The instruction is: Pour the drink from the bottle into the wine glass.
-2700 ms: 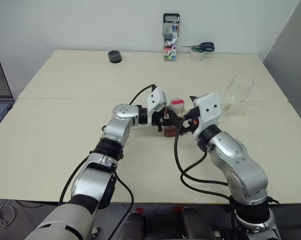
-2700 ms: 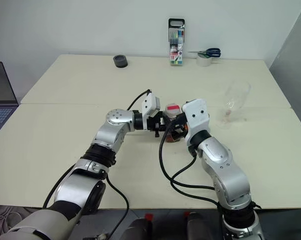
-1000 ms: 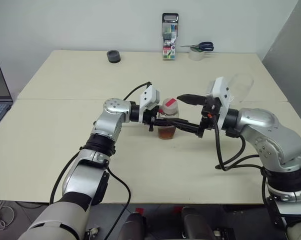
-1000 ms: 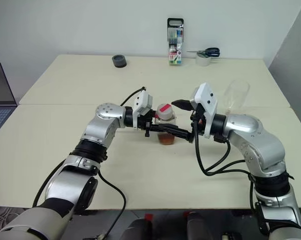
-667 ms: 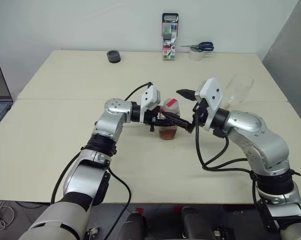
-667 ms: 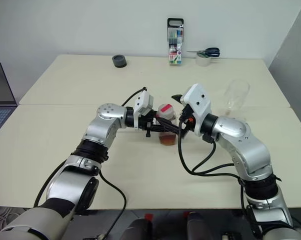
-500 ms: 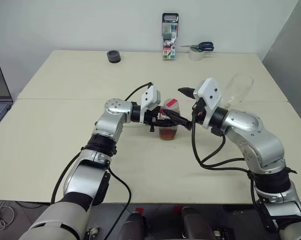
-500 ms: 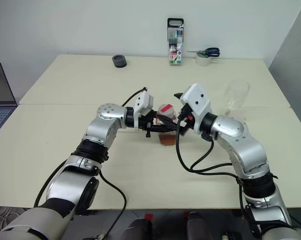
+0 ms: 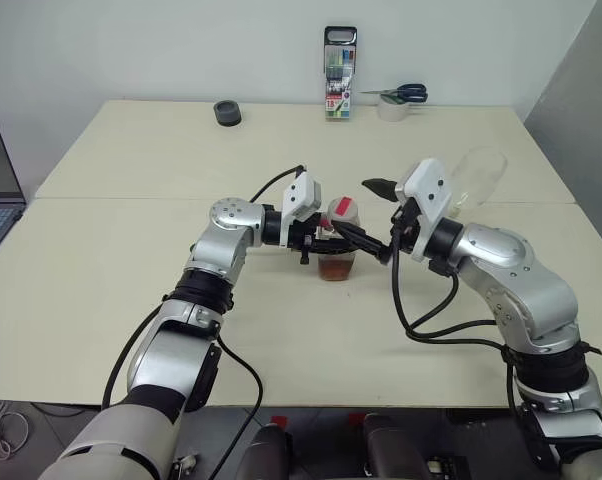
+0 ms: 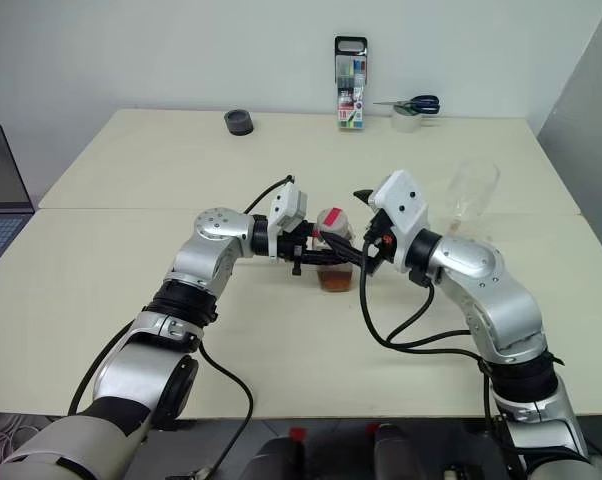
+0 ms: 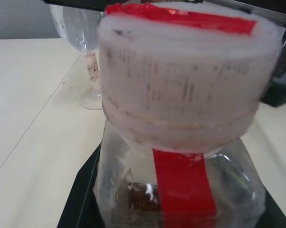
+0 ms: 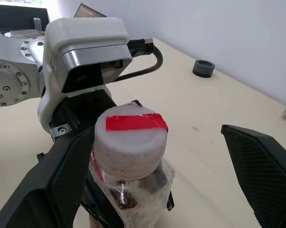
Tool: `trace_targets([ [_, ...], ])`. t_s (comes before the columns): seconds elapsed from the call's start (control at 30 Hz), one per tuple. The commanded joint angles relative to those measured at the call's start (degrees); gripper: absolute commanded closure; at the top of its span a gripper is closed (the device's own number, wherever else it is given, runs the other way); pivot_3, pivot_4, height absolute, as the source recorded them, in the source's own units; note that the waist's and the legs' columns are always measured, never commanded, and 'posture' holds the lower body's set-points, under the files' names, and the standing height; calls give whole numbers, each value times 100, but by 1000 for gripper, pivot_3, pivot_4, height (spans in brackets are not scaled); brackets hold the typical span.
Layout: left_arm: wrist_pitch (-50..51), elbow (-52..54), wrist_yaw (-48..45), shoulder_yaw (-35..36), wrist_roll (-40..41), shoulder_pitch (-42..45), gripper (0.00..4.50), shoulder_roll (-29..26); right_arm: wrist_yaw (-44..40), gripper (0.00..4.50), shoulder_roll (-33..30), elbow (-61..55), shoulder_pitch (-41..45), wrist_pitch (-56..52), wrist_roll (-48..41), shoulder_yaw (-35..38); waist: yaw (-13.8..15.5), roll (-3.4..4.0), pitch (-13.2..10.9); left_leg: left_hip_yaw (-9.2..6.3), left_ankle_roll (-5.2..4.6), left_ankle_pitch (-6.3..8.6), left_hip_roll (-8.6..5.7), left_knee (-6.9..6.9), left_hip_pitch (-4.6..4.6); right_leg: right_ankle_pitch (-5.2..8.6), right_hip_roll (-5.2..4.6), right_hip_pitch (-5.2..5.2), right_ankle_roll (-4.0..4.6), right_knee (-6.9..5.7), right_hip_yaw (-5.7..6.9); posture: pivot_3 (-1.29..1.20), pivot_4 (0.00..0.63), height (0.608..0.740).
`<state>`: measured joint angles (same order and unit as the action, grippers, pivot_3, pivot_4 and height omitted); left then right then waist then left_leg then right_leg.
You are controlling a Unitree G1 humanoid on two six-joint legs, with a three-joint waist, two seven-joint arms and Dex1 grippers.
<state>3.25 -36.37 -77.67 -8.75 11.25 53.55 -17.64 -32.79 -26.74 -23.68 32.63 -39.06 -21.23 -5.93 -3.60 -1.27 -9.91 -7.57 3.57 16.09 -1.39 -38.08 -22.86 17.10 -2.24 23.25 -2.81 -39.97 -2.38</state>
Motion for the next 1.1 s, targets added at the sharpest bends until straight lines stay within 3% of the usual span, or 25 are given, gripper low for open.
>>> trace_targets([
  [0.03, -64, 178, -64, 94, 116, 15, 2794, -34, -10, 0, -158, -229, 30, -93, -124, 349, 0, 0, 0, 0, 0, 0, 0, 0, 0, 0, 0, 0, 0, 0, 0, 0, 150, 740],
  [0.27, 82, 128, -26, 193, 191, 95, 2794, -21, -132, 0, -241, -713, -28, -394, -493, 248, -2, 0, 0, 0, 0, 0, 1, 1, 0, 0, 0, 0, 0, -1, 0, 0, 150, 740],
  [0.7, 94, 141, -64, 197, 178, 136, 2794, -1, 333, 0, 167, -140, 389, 231, 485, -329, -1, 0, 0, -1, 0, 0, 0, 0, 0, 0, 1, 0, 0, -1, 2, 0, 150, 740],
  [1.1, 74, 200, -104, 154, 152, 83, 2794, -23, 359, 0, 185, -123, 324, 111, 419, 6, -1, 0, 0, -1, 1, 0, 1, 0, 0, 0, 0, 0, 0, -1, 1, 0, 150, 740],
])
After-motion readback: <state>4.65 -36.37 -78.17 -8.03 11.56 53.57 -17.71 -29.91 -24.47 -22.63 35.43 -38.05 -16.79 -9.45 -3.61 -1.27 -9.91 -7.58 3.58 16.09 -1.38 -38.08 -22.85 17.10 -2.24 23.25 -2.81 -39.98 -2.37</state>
